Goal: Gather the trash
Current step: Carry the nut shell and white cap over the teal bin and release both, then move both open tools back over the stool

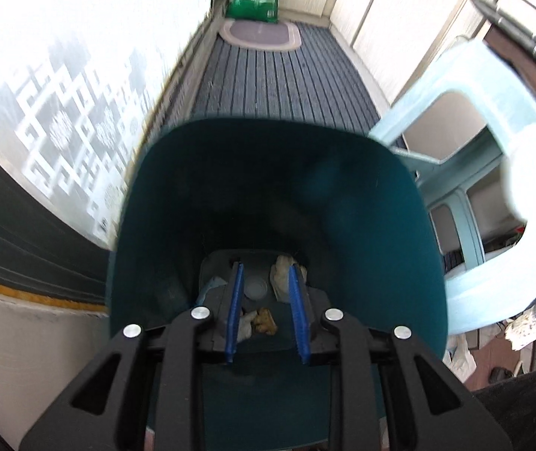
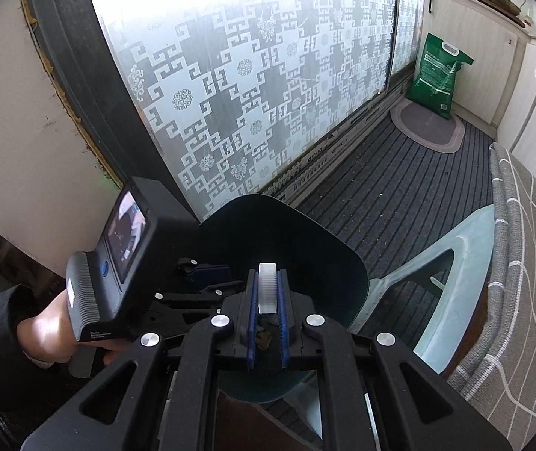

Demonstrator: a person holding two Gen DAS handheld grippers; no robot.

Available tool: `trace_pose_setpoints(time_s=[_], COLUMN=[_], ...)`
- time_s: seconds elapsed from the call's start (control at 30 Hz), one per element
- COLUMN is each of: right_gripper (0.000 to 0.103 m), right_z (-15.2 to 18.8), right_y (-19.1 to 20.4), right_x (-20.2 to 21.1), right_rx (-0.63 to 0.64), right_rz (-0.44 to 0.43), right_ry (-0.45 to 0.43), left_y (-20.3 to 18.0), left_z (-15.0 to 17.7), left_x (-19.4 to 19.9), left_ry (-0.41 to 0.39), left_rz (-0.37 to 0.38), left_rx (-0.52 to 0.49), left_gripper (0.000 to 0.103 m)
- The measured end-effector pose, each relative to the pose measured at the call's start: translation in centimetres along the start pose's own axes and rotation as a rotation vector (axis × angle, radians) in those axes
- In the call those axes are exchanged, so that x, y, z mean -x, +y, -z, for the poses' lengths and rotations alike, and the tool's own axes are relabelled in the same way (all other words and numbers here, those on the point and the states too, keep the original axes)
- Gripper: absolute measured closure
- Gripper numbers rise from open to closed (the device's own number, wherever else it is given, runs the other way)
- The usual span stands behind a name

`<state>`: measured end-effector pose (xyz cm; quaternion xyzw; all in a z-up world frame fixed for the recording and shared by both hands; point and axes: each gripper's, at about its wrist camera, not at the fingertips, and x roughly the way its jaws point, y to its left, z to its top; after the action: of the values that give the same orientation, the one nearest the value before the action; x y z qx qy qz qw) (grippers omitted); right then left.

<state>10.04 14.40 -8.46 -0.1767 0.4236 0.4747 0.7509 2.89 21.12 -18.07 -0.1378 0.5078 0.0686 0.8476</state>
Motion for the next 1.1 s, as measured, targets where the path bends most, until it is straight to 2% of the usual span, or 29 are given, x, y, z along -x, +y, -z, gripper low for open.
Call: trace_pose_setpoints(time_s=[0.2, 0.43, 0.9, 1.1], right_gripper=[0.094, 0.094, 0.094, 0.094], right_z=[0.2, 0.7, 2.7, 3.3], right_y=[1.0, 1.9, 2.2, 2.6], right_x=[-1.3, -3.3, -8.3, -8.9], right_rx=[0.027, 0.044, 0.03, 0.026], right_rz=[-0.003, -0.004, -0.022, -0.028], right_ry=[0.019, 0.052, 0.158, 0.177], left_y=[0.0, 1.1, 1.6, 1.2], left_z=[-0.7, -1.8, -2.7, -3.0], left_x=[3.3, 7.4, 12.4, 15.3], left_ry=[-0.14, -0.301, -0.483, -0.591], left_rz=[-0.018, -0.001, 0.053, 0.112], left_rx=[-0.007, 0.052, 0.086, 0.103], left_gripper=[0.082, 0.087, 0.088, 0.088])
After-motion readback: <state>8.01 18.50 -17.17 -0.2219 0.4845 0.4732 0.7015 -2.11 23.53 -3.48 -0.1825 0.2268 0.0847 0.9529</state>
